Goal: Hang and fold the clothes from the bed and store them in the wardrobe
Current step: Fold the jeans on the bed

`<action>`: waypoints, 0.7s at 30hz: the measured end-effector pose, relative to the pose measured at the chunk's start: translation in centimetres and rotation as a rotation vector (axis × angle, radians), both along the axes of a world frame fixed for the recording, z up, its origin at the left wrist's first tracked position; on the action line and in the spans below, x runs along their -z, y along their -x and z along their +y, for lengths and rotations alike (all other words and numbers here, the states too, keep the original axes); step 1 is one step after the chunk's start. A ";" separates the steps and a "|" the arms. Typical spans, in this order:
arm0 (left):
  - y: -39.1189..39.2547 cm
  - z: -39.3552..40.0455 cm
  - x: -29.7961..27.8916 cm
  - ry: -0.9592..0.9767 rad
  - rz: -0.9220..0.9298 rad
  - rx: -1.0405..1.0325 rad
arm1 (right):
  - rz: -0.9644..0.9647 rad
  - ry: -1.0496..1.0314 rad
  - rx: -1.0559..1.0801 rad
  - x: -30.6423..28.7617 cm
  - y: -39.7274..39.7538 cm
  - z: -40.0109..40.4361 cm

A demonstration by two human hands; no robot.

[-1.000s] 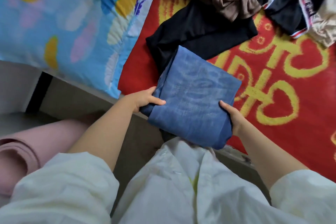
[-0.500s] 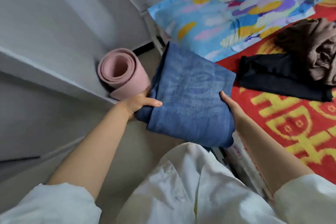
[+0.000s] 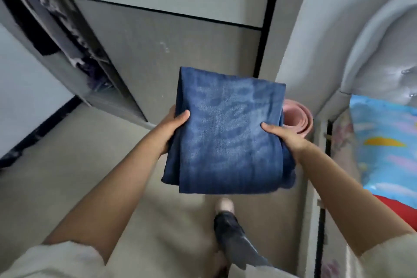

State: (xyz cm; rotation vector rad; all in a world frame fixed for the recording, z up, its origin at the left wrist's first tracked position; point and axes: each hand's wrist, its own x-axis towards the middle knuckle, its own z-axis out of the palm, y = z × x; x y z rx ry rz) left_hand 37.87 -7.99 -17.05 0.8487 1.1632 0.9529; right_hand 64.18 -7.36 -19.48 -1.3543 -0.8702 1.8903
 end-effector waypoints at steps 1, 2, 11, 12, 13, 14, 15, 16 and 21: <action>1.9 0.1 -0.7 -0.026 0.016 -0.040 | 0.006 -0.012 -0.052 -0.8 2.1 1.4; 3.4 0.4 -1.1 -0.038 0.021 -0.078 | 0.002 -0.019 -0.103 -1.4 3.7 2.6; 14.7 7.3 -4.6 -0.133 0.063 -0.239 | -0.018 -0.108 -0.277 -4.7 16.5 14.4; 15.8 8.6 -5.1 -0.155 0.047 -0.251 | -0.006 -0.106 -0.275 -4.8 17.8 16.0; 17.0 10.1 -5.5 -0.181 0.041 -0.252 | 0.000 -0.109 -0.276 -4.9 19.3 17.8; 18.6 12.2 -6.3 -0.203 0.037 -0.256 | 0.017 -0.110 -0.274 -5.3 21.2 20.1; 19.5 13.4 -6.9 -0.212 0.043 -0.262 | 0.033 -0.112 -0.279 -5.6 22.3 21.5; 20.5 14.5 -7.5 -0.219 0.050 -0.271 | 0.051 -0.118 -0.273 -5.7 23.4 22.9; 27.9 20.0 -8.9 -0.255 0.057 -0.316 | 0.131 -0.060 -0.253 -6.7 32.0 30.3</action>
